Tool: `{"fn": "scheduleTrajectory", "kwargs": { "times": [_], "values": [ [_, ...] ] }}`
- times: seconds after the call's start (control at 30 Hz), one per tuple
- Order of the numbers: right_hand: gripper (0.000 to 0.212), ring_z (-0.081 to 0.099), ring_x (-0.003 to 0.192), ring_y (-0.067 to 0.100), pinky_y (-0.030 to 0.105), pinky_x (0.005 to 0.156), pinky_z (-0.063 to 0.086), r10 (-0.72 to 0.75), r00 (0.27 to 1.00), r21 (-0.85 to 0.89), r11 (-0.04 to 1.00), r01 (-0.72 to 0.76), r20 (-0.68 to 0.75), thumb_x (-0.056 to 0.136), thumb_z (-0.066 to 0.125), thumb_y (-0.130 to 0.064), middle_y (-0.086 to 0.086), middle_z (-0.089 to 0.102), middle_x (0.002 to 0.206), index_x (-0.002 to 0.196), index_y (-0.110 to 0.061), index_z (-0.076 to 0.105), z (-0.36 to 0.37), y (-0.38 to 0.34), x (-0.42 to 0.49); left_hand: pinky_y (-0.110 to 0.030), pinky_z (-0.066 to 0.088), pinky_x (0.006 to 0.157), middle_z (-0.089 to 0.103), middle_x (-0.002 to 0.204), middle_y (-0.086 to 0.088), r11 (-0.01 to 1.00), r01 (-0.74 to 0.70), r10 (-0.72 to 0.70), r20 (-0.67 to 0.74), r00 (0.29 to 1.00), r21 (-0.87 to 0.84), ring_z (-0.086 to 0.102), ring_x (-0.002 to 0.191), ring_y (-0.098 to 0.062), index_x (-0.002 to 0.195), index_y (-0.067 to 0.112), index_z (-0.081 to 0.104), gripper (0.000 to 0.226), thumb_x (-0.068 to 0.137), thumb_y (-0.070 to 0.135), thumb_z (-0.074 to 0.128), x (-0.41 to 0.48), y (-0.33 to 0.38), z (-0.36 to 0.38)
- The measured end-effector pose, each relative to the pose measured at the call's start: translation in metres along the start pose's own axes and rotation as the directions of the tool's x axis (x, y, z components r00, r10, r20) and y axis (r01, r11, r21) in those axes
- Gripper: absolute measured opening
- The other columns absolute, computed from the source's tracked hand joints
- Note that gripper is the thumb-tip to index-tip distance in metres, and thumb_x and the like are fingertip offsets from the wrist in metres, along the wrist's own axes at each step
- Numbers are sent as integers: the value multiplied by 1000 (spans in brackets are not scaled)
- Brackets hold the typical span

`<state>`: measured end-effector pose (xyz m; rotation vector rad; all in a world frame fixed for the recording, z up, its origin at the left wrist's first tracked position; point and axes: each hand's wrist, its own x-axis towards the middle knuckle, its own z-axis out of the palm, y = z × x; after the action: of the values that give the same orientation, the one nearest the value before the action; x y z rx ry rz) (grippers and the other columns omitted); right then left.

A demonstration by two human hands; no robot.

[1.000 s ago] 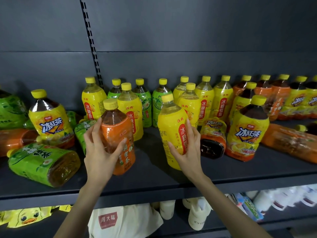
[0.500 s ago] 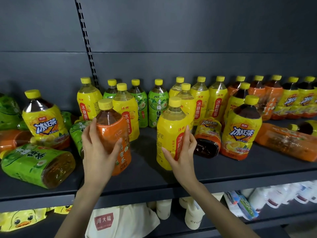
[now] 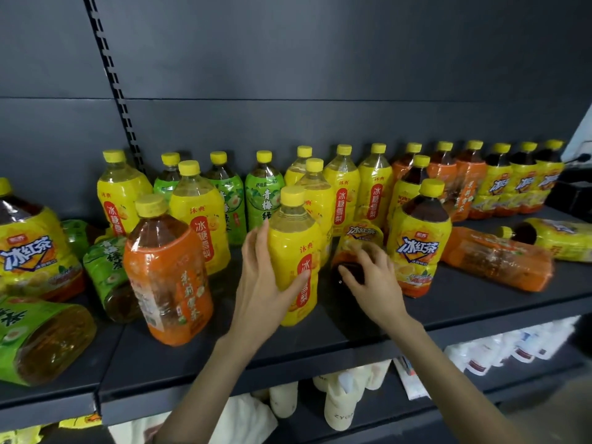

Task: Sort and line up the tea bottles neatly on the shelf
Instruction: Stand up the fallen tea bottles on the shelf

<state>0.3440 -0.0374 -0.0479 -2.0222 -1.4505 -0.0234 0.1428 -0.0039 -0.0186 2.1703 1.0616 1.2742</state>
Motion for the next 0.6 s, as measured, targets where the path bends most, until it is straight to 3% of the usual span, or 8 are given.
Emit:
{"fn": "scheduleTrajectory", "kwargs": {
  "times": [0.1, 0.27, 0.4, 0.5, 0.6],
  "values": [
    [57, 14, 141, 36, 47, 107, 33, -31, 999, -96, 995, 35, 42, 91, 58, -41, 8, 20, 154, 142, -28, 37, 11, 1, -1, -34, 41, 91, 19, 150, 8, 996, 49, -50, -7, 999, -79, 36, 130, -16, 137, 57, -9, 97, 77, 52, 66, 2, -2, 7],
    [53, 20, 138, 38, 48, 102, 39, -77, 997, -137, 987, 80, 30, 91, 61, -30, 8, 27, 152, 140, -27, 42, 7, 5, -3, -41, 40, 97, 25, 149, 6, 996, 31, -35, -53, 998, -82, 31, 122, -4, 140, 54, -1, 98, 75, 46, 72, 7, -8, 2],
    [47, 29, 133, 36, 48, 88, 48, -153, 988, -100, 983, 153, 10, 88, 63, -39, 6, 37, 146, 132, -27, 52, 3, 7, -15, -41, 37, 98, 24, 152, 1, 997, 40, -44, -72, 996, -60, 25, 123, -3, 143, 46, 1, 98, 75, 44, 72, 14, -13, -1],
    [48, 31, 131, 27, 44, 77, 53, -163, 986, -74, 984, 160, -29, 88, 46, -60, -4, 38, 143, 129, -36, 52, -2, 4, -35, -40, 36, 99, 24, 152, 0, 998, 42, -46, -70, 997, -52, 25, 125, -4, 147, 39, 4, 99, 74, 47, 70, 20, -23, -3],
    [47, 30, 130, 18, 39, 71, 54, -154, 986, -27, 988, 153, -54, 87, 29, -66, -14, 36, 141, 125, -46, 47, -5, -2, -56, -37, 33, 99, 23, 153, 1, 997, 60, -64, -73, 995, -58, 23, 127, -3, 147, 41, 2, 100, 74, 48, 70, 25, -31, -5]
  ]
}}
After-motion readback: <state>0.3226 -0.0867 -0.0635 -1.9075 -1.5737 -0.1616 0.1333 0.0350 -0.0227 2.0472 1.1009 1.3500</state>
